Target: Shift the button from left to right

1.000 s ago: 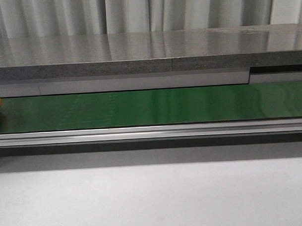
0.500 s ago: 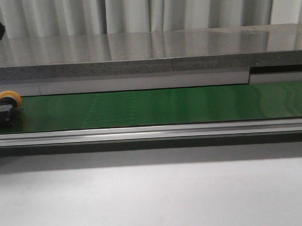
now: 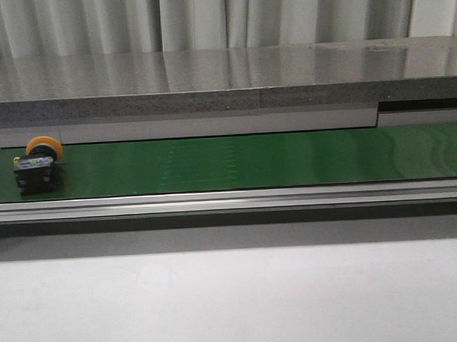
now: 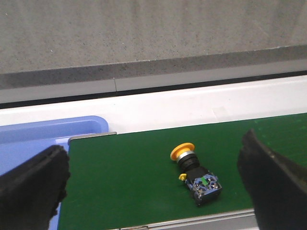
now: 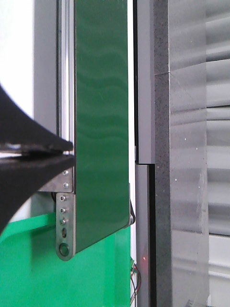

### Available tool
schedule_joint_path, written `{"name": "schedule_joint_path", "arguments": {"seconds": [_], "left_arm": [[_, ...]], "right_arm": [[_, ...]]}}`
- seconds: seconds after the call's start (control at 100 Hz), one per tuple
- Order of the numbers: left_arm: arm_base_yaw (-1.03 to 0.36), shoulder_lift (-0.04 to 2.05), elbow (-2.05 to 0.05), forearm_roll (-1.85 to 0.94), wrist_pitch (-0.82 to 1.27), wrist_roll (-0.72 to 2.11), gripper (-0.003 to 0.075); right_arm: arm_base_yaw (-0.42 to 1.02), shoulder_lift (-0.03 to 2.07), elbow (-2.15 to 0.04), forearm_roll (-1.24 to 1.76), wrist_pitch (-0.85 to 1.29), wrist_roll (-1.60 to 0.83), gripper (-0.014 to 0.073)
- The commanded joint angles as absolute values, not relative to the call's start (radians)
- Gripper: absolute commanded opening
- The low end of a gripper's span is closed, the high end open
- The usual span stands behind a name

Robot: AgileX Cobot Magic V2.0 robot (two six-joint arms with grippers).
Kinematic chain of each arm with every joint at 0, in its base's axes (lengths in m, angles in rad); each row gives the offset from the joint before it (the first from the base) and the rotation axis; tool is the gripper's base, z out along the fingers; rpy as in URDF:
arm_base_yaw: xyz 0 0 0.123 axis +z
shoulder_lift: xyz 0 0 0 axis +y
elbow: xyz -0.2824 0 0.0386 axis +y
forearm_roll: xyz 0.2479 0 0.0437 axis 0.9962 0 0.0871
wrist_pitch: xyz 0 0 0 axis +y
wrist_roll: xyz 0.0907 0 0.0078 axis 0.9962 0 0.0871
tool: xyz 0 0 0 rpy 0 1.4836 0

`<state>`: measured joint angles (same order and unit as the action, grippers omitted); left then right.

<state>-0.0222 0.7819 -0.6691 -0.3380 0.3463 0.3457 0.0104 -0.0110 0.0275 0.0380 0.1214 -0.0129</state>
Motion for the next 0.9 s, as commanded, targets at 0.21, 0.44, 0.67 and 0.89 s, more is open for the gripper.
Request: {"name": "schedule_joint_path", "arguments": {"seconds": [0.21, 0.44, 0.67, 0.89], "left_arm": [[-0.031, 0.458, -0.451, -0.358, 0.160, 0.344, 0.0689], [-0.029, 0.368, -0.308, -0.358, 0.098, 0.344, 0.0689], [-0.029, 0.368, -0.286, -0.358, 0.076, 0.344, 0.0689], [-0.029, 0.368, -0.286, -0.358, 0.074, 0.344, 0.0645]], "right_arm": [[0.013, -0.030, 0.013, 0.028, 0.037, -0.014, -0.0068], [0.013, -0.030, 0.013, 0.028, 0.037, -0.014, -0.0068], [0.013, -0.030, 0.013, 0.028, 0.037, -0.014, -0.0068], [0.013, -0.030, 0.013, 0.028, 0.037, -0.014, -0.0068]]}}
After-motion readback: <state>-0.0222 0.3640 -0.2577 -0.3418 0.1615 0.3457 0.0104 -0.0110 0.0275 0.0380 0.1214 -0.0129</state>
